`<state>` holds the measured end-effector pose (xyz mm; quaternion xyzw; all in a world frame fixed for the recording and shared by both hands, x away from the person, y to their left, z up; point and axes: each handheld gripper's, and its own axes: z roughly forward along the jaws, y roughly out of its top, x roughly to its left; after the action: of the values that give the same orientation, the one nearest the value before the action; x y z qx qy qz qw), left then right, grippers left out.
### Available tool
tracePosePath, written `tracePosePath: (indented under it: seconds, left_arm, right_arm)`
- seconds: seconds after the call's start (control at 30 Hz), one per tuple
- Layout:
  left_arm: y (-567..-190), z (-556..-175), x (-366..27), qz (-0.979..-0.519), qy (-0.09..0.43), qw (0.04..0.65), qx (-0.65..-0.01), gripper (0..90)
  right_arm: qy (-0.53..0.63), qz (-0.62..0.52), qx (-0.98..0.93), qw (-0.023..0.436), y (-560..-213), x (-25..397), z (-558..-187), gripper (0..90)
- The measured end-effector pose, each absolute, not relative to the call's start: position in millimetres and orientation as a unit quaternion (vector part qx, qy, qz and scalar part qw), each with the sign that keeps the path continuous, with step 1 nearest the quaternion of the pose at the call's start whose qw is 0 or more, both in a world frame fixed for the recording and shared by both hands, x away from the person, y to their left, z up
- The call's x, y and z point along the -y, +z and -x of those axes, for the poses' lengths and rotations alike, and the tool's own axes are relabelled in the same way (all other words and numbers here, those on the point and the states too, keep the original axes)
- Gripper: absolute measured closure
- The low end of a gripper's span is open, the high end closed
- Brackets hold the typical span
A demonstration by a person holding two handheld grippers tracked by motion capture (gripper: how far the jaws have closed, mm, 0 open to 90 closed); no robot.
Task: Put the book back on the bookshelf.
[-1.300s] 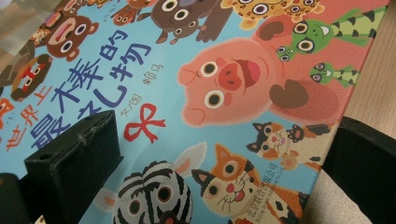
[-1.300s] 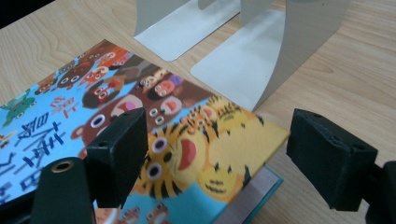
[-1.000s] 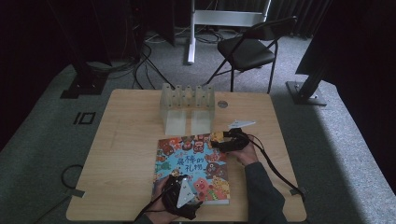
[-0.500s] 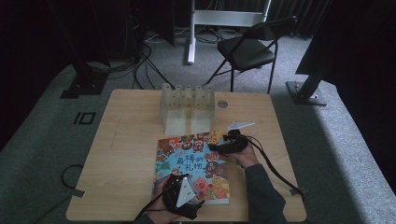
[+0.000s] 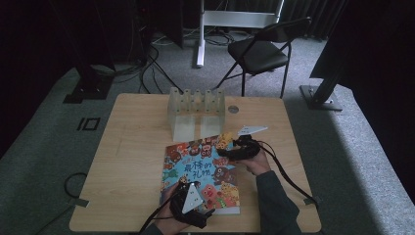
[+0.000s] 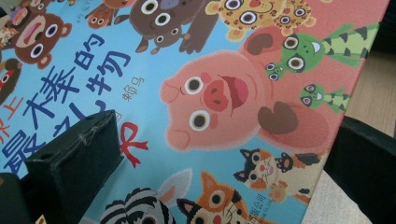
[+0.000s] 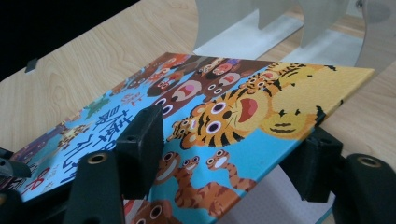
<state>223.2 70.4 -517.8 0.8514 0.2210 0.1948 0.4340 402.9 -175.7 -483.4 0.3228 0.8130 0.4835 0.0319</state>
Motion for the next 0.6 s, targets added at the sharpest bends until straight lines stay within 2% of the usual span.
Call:
tracePosePath:
  seconds: [0.1, 0.33, 0.6]
  left_arm:
    - [-518, -222, -74, -0.848, 0.199, 0.436, -0.225, 3.5]
    - [-516, -219, -90, -0.842, 0.19, 0.444, -0.241, 5.2]
    - [-515, -218, -106, -0.843, 0.176, 0.442, -0.251, 6.2]
  right_arm:
    - [0.5, -0.321, -0.804, 0.026, -480, 178, -403, 43.1]
    - [0.52, -0.312, -0.795, 0.022, -471, 177, -404, 50.7]
    - [0.521, -0.308, -0.796, 0.026, -464, 174, -404, 52.4]
